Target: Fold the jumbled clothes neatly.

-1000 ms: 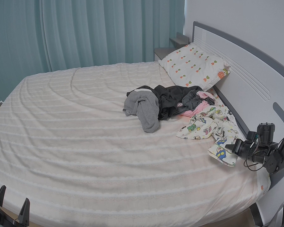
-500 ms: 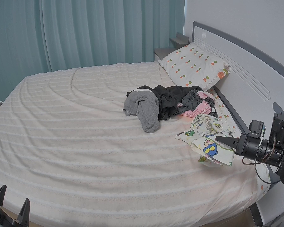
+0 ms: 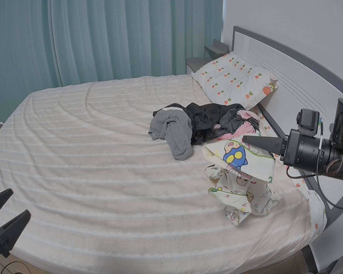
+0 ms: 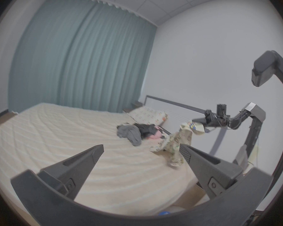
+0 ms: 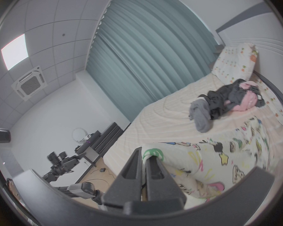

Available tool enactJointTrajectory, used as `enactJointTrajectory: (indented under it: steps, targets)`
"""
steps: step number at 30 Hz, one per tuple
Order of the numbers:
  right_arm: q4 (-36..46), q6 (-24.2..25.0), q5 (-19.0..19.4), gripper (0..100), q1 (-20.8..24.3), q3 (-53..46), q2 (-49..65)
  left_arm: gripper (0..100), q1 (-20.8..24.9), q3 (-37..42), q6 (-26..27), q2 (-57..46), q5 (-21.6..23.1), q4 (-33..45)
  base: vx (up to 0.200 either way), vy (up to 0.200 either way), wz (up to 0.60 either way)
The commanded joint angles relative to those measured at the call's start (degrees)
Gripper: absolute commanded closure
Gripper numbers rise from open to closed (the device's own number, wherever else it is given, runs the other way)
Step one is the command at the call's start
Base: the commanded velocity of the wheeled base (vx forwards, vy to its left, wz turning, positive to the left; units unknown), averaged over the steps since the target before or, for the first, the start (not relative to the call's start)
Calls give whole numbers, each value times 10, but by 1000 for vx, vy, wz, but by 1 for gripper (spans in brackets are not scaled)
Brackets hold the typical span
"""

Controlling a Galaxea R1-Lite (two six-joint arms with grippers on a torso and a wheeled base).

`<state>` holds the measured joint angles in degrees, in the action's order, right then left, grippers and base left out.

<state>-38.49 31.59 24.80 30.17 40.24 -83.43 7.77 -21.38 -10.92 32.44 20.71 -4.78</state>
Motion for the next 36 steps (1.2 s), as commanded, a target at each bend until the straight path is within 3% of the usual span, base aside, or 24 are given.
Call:
enactJointTrajectory:
  steps: [1,12,18,25,36]
  targets:
    - [88,33,0,100,112,157,18,0,156,-9,-16,296,58,-96,0,0,0]
    - [132,45,1,100,170,200,24,0,229,64,-11,514,63,-291,0,0,0]
    - [137,66,0,100,205,193,43,0,242,68,-8,631,56,-392,0,0,0]
    - [135,119,10,100,187,182,49,0,261,90,-8,741,26,-500,0,0,0]
    - [134,128,35,100,161,180,44,0,302,140,-8,882,13,-681,0,0,0]
